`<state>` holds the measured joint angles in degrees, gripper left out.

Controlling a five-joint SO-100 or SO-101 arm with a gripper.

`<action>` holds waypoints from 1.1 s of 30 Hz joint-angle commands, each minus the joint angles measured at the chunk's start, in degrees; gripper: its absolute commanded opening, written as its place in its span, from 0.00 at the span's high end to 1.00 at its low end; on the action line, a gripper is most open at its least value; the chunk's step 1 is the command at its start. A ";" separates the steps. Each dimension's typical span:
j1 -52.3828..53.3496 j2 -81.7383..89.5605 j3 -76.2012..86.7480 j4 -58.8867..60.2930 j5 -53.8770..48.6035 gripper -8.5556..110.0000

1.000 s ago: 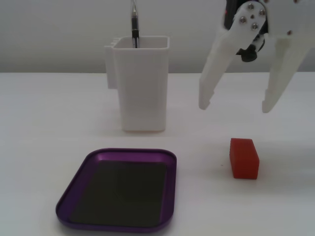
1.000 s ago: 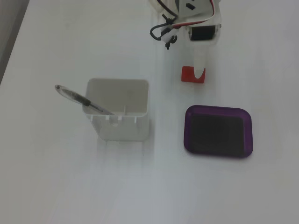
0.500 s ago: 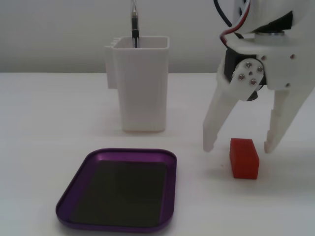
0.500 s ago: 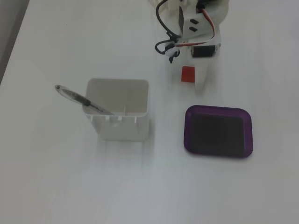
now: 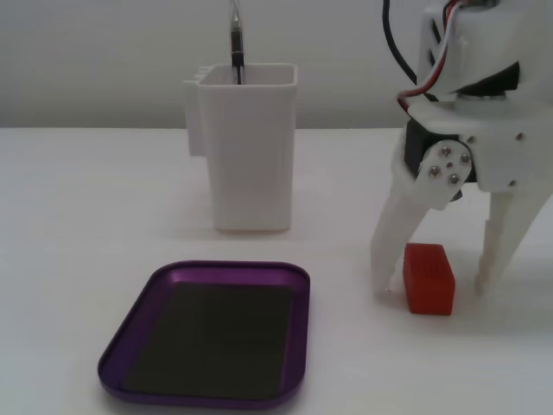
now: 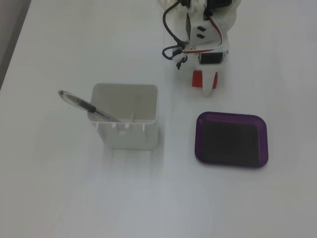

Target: Pick up the red cube and place it in the box.

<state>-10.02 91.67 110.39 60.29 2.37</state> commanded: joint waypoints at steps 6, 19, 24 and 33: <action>0.09 0.18 -0.09 -1.58 -0.26 0.83; -1.05 4.75 -5.01 -0.62 -0.44 0.93; -5.27 13.36 -9.23 -1.14 -9.76 0.93; -12.92 14.15 -11.95 -14.24 -18.02 0.93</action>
<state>-22.59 105.64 101.34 51.59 -14.85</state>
